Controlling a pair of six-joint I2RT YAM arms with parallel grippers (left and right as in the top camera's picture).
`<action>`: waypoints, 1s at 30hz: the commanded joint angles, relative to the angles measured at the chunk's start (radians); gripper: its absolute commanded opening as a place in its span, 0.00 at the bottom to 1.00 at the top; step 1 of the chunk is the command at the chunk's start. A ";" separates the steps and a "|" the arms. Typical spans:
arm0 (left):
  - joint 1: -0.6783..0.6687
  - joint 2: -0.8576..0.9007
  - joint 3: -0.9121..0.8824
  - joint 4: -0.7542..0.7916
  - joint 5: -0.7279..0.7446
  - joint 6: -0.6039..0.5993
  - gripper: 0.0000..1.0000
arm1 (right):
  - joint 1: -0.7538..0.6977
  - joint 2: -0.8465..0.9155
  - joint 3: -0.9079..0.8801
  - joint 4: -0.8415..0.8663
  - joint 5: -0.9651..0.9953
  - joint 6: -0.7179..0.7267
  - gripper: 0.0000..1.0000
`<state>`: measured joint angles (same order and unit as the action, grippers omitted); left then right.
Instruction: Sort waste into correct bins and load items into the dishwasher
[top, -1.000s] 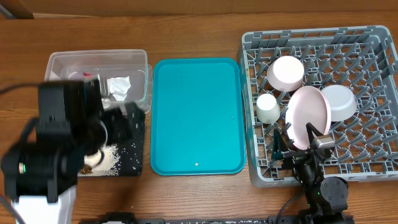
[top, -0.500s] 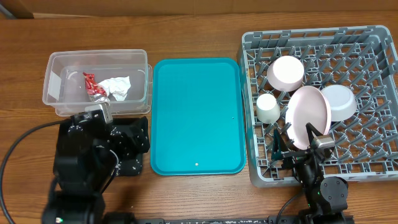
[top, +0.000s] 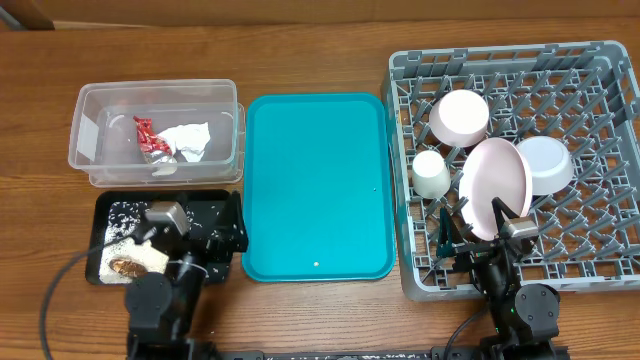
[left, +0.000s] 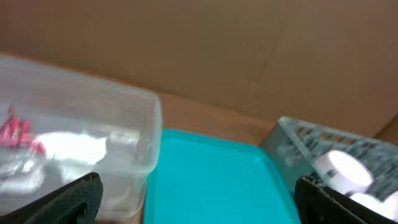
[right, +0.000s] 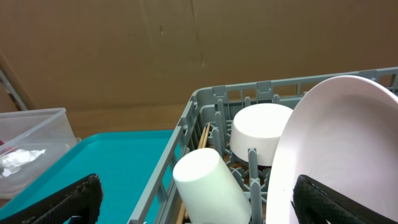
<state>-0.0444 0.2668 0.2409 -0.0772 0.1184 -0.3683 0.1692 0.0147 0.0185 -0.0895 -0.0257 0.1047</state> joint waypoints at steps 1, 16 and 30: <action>-0.001 -0.076 -0.082 0.011 -0.061 -0.012 1.00 | -0.008 -0.012 -0.011 0.007 0.006 0.004 1.00; -0.002 -0.264 -0.237 0.003 -0.074 0.166 1.00 | -0.008 -0.012 -0.011 0.007 0.006 0.004 1.00; -0.002 -0.262 -0.237 0.003 -0.074 0.354 1.00 | -0.008 -0.012 -0.011 0.007 0.006 0.004 1.00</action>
<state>-0.0444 0.0177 0.0135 -0.0776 0.0616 -0.0566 0.1688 0.0147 0.0185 -0.0895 -0.0254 0.1043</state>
